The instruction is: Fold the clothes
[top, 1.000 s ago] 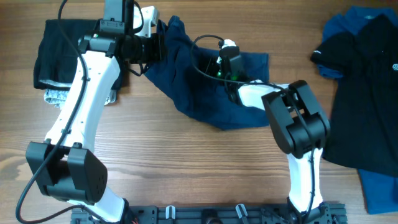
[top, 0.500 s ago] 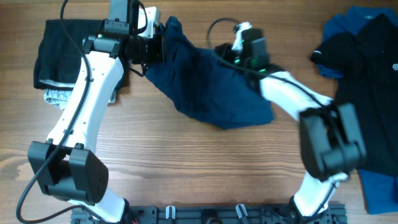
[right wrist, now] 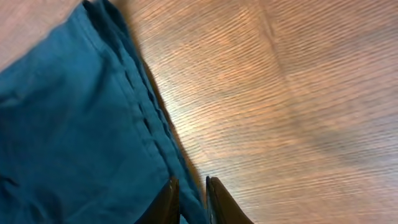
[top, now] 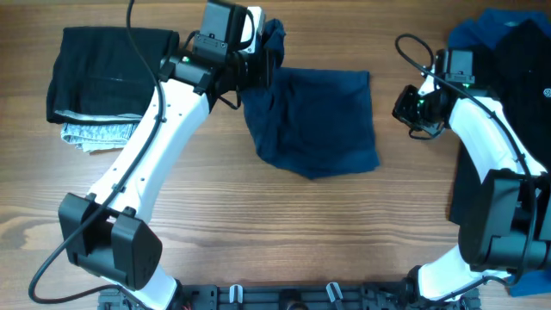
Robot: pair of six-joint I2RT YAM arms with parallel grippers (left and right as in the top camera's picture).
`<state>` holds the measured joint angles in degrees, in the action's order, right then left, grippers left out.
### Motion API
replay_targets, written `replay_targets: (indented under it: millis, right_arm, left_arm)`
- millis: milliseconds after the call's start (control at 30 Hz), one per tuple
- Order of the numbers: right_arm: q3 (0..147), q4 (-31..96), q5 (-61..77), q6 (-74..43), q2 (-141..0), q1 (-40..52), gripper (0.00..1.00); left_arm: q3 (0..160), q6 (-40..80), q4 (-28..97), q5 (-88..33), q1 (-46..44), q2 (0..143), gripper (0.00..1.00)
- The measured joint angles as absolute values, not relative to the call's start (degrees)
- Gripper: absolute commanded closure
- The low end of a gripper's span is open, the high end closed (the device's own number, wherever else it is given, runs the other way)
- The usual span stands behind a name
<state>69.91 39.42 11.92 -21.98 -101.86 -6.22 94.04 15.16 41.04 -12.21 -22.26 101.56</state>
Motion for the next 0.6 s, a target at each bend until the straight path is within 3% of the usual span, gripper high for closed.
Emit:
replay_targets:
  millis: [600]
  right_arm:
    - [69.84, 42.68, 7.18, -19.14, -101.86, -6.81, 0.84]
  left_arm:
    - [94.15, 21.85, 29.17, -11.81, -34.89, 110.06, 0.96]
